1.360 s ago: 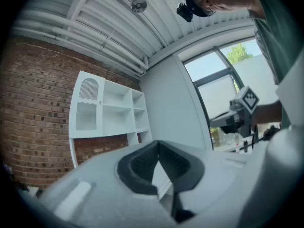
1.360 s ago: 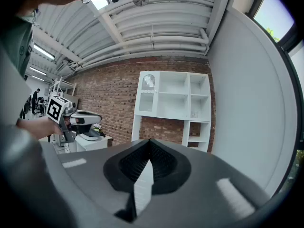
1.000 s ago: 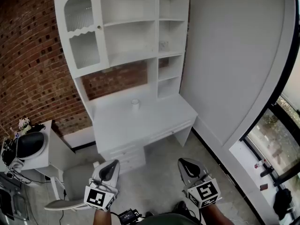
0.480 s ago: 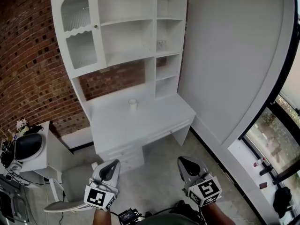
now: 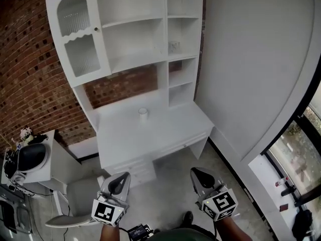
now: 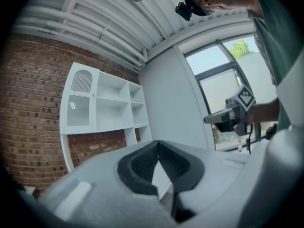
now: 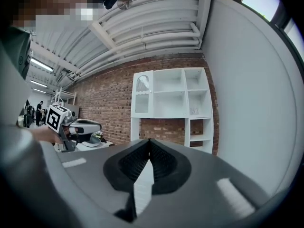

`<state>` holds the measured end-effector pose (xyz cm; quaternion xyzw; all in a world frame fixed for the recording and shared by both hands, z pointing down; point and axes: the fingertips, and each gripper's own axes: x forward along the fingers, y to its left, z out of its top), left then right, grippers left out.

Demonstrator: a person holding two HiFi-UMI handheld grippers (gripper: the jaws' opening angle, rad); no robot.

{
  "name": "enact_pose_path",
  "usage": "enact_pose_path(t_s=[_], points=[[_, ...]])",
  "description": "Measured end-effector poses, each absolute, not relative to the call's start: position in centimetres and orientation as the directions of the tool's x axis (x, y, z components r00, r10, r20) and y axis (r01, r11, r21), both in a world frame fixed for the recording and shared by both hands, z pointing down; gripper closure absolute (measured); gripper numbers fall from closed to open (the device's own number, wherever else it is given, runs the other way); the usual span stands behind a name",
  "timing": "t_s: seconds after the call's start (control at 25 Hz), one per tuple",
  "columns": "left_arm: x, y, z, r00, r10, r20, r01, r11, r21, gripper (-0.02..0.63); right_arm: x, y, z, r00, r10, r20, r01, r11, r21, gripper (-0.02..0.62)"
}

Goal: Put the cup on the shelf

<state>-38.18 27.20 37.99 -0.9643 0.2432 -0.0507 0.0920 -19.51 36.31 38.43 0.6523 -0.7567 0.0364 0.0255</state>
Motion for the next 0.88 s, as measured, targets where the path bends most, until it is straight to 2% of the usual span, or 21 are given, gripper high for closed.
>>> enact_pose_path(t_s=[0.36,0.88], points=[[-31.1,24.5,38.1,0.831,-0.554,0.053,-0.534,-0.821,-0.203,0.603,-11.3,32.0,38.6,-0.224,-0.972,0.068,-0.975,0.222,-0.034,0.589],[-25.0,23.5,39.0,0.785,-0.613,0.082,-0.585,-0.779,-0.225,0.603,-4.8,30.0,39.9,-0.298,-0.953,0.058,-0.954,0.294,-0.057,0.589]])
